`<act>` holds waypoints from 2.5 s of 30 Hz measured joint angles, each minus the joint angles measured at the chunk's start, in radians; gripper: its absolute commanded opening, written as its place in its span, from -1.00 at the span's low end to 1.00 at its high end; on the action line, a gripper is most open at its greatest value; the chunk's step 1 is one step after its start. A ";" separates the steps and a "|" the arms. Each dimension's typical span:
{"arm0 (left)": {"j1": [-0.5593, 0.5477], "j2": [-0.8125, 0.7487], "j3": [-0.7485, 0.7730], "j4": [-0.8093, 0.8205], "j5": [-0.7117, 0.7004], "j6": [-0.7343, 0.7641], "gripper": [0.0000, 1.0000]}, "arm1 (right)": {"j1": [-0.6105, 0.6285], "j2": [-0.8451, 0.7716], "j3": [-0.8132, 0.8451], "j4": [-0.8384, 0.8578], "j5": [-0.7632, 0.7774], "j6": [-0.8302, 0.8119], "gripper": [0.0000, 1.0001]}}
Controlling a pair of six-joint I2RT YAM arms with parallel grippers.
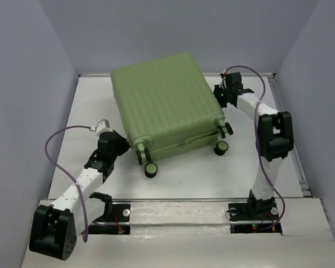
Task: Pack the luggage
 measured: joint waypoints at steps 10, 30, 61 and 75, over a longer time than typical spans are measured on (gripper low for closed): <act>-0.362 -0.214 -0.040 -0.225 -0.176 -0.027 -0.45 | 0.033 0.412 0.710 -0.080 -0.060 0.099 1.00; -0.137 0.168 1.081 -0.314 -0.370 0.343 0.66 | 0.217 -0.724 -0.330 0.167 0.003 0.076 -0.86; 0.432 1.541 1.933 -0.520 0.540 0.281 0.79 | 0.349 -0.540 -0.734 0.365 0.153 0.156 -0.86; 0.461 1.211 1.230 -0.212 0.430 0.239 0.77 | 0.299 -0.343 -0.417 0.200 0.179 0.093 -0.86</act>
